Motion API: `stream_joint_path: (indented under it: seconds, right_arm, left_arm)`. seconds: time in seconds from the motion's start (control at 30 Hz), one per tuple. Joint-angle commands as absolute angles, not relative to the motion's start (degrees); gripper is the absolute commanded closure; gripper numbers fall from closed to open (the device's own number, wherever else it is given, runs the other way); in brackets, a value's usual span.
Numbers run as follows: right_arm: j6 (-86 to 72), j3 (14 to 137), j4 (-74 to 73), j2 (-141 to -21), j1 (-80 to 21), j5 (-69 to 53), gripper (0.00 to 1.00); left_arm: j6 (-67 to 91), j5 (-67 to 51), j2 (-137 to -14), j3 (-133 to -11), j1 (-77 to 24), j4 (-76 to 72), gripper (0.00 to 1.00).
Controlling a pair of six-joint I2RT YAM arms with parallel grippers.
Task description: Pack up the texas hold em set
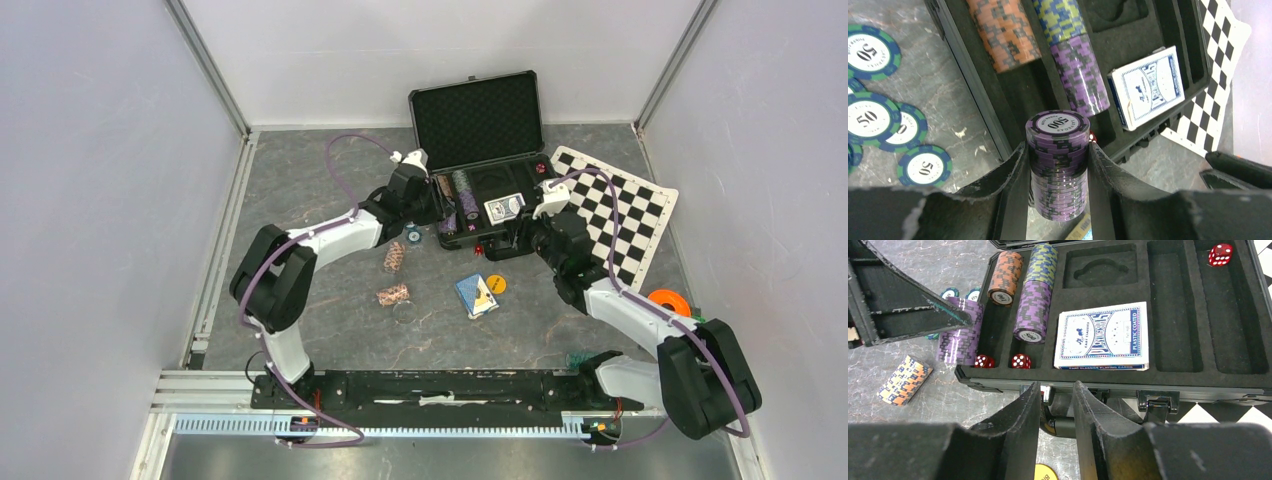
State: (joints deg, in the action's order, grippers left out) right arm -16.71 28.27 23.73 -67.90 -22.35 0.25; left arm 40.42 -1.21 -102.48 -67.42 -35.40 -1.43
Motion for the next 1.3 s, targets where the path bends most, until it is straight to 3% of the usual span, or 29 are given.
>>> stream_joint_path:
  seconds: [0.0, 0.8, 0.9, 1.0, 1.1, 1.27]
  right_arm:
    - [-16.91, 27.91, 26.92, -66.37, -21.89, 1.15, 0.65]
    - [-17.66, 27.53, 28.1, -67.54, -21.02, 0.18, 0.65]
    - [-17.75, 27.51, 28.21, -67.56, -20.9, 0.18, 0.65]
    - [-17.83, 27.52, 28.21, -67.74, -20.9, 0.18, 0.65]
    - [-17.93, 27.51, 28.21, -67.68, -20.73, 0.18, 0.65]
    - [-18.02, 27.42, 28.21, -67.68, -20.57, 0.13, 0.64]
  left_arm:
    - [38.66, 2.32, -102.92, -71.65, -35.2, -10.01, 0.69]
    - [38.13, 4.96, -108.01, -70.05, -35.17, -15.73, 0.69]
    - [38.55, 4.89, -108.02, -68.45, -35.16, -16.35, 0.61]
    - [40.28, 6.1, -107.52, -67.68, -35.55, -14.44, 0.41]
    - [40.87, 5.67, -107.16, -68.74, -35.77, -10.93, 0.28]
    - [39.76, 7.59, -104.51, -70.12, -35.9, -6.82, 0.24]
